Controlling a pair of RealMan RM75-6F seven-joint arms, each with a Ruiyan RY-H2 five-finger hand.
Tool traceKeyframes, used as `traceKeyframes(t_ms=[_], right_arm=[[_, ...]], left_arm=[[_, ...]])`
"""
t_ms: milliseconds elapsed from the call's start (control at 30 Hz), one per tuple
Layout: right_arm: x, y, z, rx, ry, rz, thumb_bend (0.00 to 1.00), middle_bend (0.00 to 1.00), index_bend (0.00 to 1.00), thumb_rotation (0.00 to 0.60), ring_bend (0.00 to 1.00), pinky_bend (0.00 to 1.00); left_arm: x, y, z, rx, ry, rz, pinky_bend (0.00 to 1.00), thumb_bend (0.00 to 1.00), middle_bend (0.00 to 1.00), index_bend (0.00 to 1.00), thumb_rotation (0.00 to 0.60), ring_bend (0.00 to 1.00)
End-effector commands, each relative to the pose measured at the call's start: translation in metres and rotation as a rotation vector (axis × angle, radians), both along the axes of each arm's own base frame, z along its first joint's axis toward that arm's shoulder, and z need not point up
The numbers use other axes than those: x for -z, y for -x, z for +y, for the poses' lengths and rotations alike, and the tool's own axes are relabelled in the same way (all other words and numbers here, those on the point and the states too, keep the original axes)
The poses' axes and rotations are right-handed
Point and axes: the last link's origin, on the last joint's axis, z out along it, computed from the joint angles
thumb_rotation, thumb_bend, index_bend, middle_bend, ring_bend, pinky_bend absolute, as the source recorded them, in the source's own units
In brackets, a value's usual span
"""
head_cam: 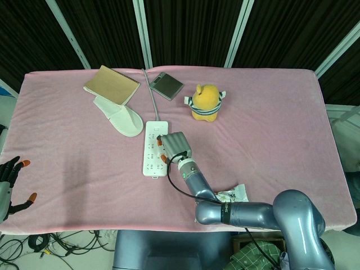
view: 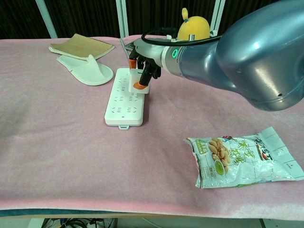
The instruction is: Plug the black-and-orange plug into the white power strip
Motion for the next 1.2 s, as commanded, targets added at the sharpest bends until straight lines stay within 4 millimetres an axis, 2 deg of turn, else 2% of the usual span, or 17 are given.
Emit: traceKeyframes(t_ms=[33,1200], right_arm=[[0.0014,0.0003,0.0006,0.003,-0.004,0.000,0.39,0.63,0.72,0.600,0.68,0.47],[0.0111,0.0017,0.0018,0.009,-0.012,-0.006,0.39,0.63,0.73,0.600,0.68,0.47]], left_arm=[[0.0000,-0.0001,-0.0001,0.000,0.001,0.001,0.00,0.27,0.01,0.11,0.600,0.00],[-0.0007,0.0002,-0.0003,-0.009,0.003,0.002,0.00,0.27,0.01,0.11,0.600,0.00]])
